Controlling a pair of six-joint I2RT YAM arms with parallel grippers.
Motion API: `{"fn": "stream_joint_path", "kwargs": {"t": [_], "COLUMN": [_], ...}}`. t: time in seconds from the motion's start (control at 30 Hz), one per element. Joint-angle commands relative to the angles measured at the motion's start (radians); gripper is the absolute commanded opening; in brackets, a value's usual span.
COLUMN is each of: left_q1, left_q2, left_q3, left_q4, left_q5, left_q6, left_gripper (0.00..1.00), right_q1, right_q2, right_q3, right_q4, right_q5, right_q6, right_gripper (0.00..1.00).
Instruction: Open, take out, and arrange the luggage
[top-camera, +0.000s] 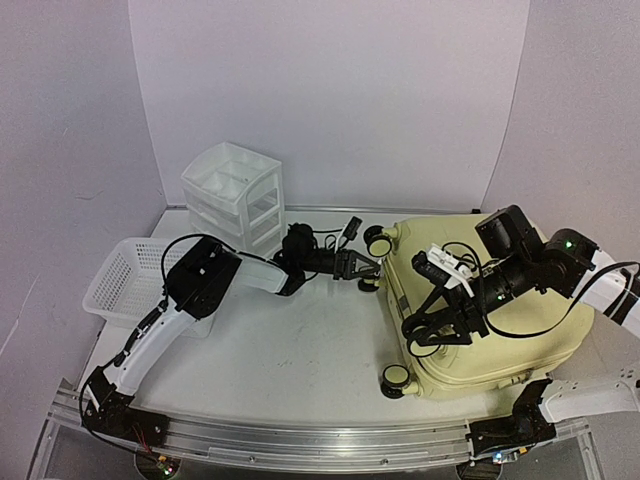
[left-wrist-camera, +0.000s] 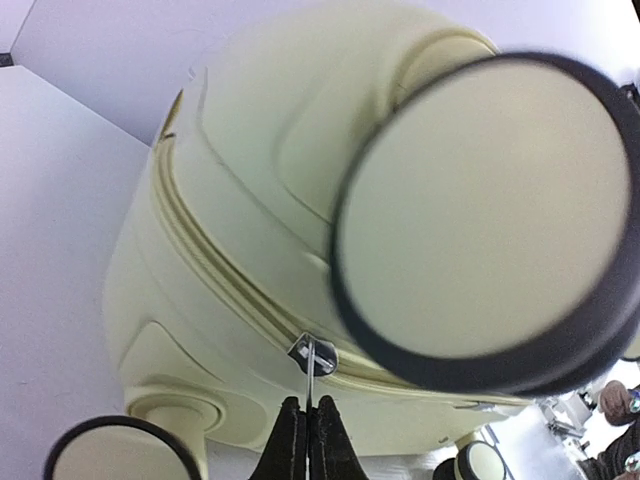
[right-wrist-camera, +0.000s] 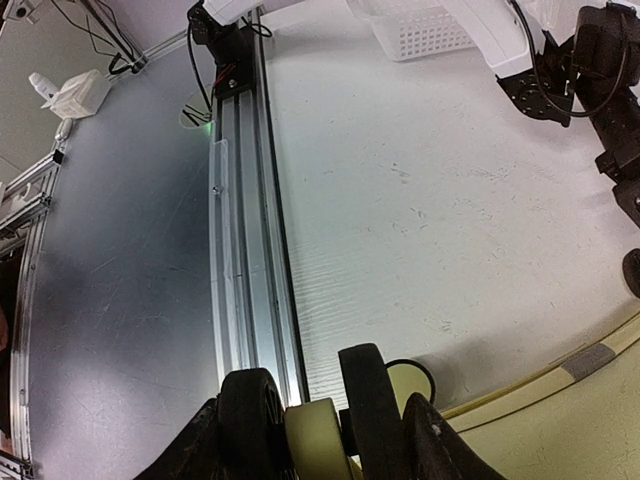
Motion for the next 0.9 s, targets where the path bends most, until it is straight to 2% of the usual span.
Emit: {"fn": "stream_joint_path", "kwargs": {"t": [0.0, 0.23, 0.4, 0.7, 0.87], "left_q1": [0.059, 0.068, 0.060, 0.008, -0.012], "left_q2": [0.063, 0.134, 0.171, 0.152, 0.090], "left_q3": [0.125, 0.235, 0.277, 0.302, 0.247], "left_q4": [0.041, 0.029, -0.003, -0.202, -0.255], "left_q5": [-0.134, -0.198, -0.290, -0.567, -0.684], "left_q6": [-0.157, -0.242, -0.245, -0.071, 0.024], "left_gripper": [0.00, 0.00, 0.00, 0.00, 0.09], "right_q1": [-0.026, -0.026, -0.025, -0.023, -0.023], "right_q2": [-0.024, -0.002, 0.022, 0.032, 0.017], "right_q3": [0.011, 0.019, 0.026, 0.039, 0.039], "right_q4": [-0.108, -0.127, -0.133, -0.147, -0.143], "right_q5": [-0.066, -0.127, -0.148, -0.143, -0.060], "right_q6": [0.143, 0.121, 0.118, 0.115, 0.128], "right_gripper": [0.38, 0.37, 0.37, 0.36, 0.33]}}
